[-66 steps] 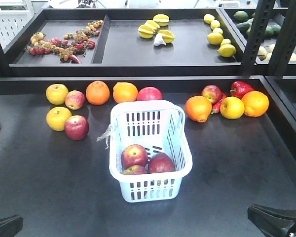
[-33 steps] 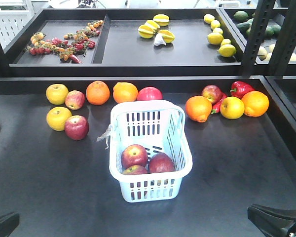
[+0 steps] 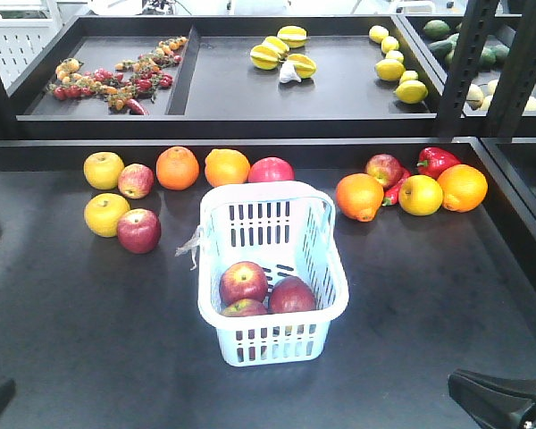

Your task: Pick three apples into basket with both arms

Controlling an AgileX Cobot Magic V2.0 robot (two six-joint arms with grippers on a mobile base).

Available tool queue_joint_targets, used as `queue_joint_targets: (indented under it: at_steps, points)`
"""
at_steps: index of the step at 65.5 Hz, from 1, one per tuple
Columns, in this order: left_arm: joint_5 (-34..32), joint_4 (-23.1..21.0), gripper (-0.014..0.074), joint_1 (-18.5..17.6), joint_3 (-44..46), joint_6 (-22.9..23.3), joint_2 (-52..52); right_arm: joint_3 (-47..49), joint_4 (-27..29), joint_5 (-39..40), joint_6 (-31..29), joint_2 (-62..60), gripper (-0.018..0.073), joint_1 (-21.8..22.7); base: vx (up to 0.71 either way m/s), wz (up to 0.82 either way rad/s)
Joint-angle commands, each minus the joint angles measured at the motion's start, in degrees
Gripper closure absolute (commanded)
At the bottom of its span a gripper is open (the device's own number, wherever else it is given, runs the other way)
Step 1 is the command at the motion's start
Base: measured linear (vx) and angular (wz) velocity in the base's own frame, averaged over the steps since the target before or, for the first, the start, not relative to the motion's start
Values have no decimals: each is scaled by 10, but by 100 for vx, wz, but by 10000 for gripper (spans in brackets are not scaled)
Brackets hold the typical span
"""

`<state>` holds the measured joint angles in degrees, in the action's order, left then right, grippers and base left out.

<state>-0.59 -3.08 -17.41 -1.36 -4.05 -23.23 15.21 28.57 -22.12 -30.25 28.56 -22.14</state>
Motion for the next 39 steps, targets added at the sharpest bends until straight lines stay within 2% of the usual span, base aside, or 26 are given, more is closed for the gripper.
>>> queue_joint_targets:
  at_steps: [1,24,39]
  points:
    - [-47,6,603,26,-14,7,7,16,3,32,-2,2,564,4,0,0]
    - [-25,6,603,141,-14,-11,238,16,3,32,-2,2,564,4,0,0]
    - [-29,6,603,198,-14,2,248,16,3,31,-2,2,564,4,0,0]
